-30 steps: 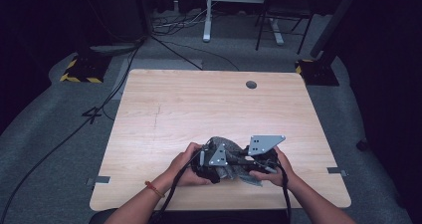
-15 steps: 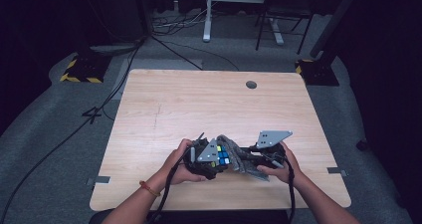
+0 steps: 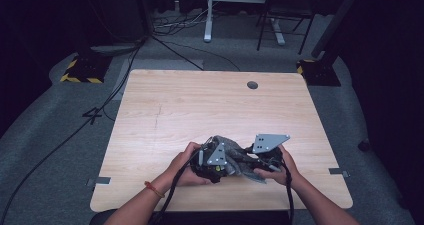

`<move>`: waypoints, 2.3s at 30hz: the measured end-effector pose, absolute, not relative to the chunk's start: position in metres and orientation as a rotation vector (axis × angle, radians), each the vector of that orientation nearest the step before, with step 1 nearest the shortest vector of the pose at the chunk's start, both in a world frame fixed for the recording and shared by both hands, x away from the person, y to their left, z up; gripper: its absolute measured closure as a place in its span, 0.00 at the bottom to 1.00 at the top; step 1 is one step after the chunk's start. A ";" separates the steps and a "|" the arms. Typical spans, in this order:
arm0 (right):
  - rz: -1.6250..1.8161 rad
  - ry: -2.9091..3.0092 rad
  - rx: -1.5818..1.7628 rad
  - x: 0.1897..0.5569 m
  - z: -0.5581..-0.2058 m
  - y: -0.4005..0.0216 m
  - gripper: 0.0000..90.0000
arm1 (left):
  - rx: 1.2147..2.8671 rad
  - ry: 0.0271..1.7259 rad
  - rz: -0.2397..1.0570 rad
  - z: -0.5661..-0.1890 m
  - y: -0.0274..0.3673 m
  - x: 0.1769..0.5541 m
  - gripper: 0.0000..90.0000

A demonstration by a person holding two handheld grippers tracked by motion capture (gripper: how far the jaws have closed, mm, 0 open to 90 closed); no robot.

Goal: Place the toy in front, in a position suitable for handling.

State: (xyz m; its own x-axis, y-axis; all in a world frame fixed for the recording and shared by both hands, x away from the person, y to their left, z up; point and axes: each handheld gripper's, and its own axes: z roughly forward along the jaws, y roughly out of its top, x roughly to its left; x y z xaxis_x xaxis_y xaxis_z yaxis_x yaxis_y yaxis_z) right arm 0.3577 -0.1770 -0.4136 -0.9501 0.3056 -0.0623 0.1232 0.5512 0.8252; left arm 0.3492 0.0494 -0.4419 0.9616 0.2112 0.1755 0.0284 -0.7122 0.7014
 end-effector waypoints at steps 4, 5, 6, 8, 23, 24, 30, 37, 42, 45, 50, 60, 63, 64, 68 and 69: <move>1.353 2.599 0.472 0.370 -0.424 -0.192 0.88 | 2.292 0.191 0.300 -0.435 0.059 0.352 0.37; 1.372 2.610 0.491 0.371 -0.427 -0.194 0.88 | 2.284 0.186 0.311 -0.434 0.061 0.352 0.37; 1.366 2.615 0.497 0.372 -0.429 -0.195 0.88 | 2.279 0.183 0.307 -0.433 0.062 0.351 0.37; 1.370 2.606 0.482 0.370 -0.428 -0.193 0.88 | 2.284 0.186 0.313 -0.434 0.062 0.351 0.37; 1.392 2.559 0.329 0.348 -0.408 -0.169 0.87 | 2.377 0.144 0.327 -0.444 0.042 0.348 0.37; 1.383 2.553 0.346 0.350 -0.409 -0.170 0.87 | 2.374 0.143 0.327 -0.443 0.043 0.348 0.37; 1.357 2.574 0.452 0.363 -0.420 -0.184 0.87 | 2.342 0.155 0.318 -0.440 0.050 0.349 0.37; 1.346 2.615 0.499 0.365 -0.431 -0.195 0.87 | 2.289 0.157 0.325 -0.430 0.058 0.349 0.37; 1.463 2.646 0.467 0.364 -0.430 -0.194 0.87 | 2.275 0.158 0.302 -0.431 0.059 0.348 0.37; 1.517 2.649 0.470 0.362 -0.429 -0.194 0.87 | 2.289 0.147 0.301 -0.433 0.057 0.348 0.37; 1.518 2.641 0.440 0.356 -0.425 -0.192 0.87 | 2.301 0.145 0.306 -0.434 0.056 0.347 0.36; 1.483 2.616 0.430 0.354 -0.422 -0.190 0.87 | 2.308 0.162 0.336 -0.435 0.055 0.349 0.37; 1.441 2.616 0.437 0.356 -0.425 -0.190 0.87 | 2.294 0.161 0.333 -0.434 0.056 0.348 0.37; 1.447 2.621 0.444 0.358 -0.426 -0.191 0.87 | 2.292 0.164 0.335 -0.434 0.056 0.348 0.37; 1.440 2.630 0.461 0.360 -0.428 -0.192 0.87 | 2.293 0.173 0.330 -0.435 0.055 0.348 0.37; 1.454 2.632 0.461 0.361 -0.428 -0.193 0.87 | 2.301 0.174 0.343 -0.435 0.054 0.348 0.37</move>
State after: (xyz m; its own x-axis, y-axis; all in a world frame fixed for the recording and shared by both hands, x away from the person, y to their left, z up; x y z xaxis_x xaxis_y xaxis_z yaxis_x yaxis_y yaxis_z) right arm 0.3605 -0.1927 -0.4283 -0.9492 0.3092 0.0588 0.2143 0.4982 0.8402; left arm 0.3483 0.0541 -0.4354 0.9540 0.2309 0.1914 0.0178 -0.6808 0.7323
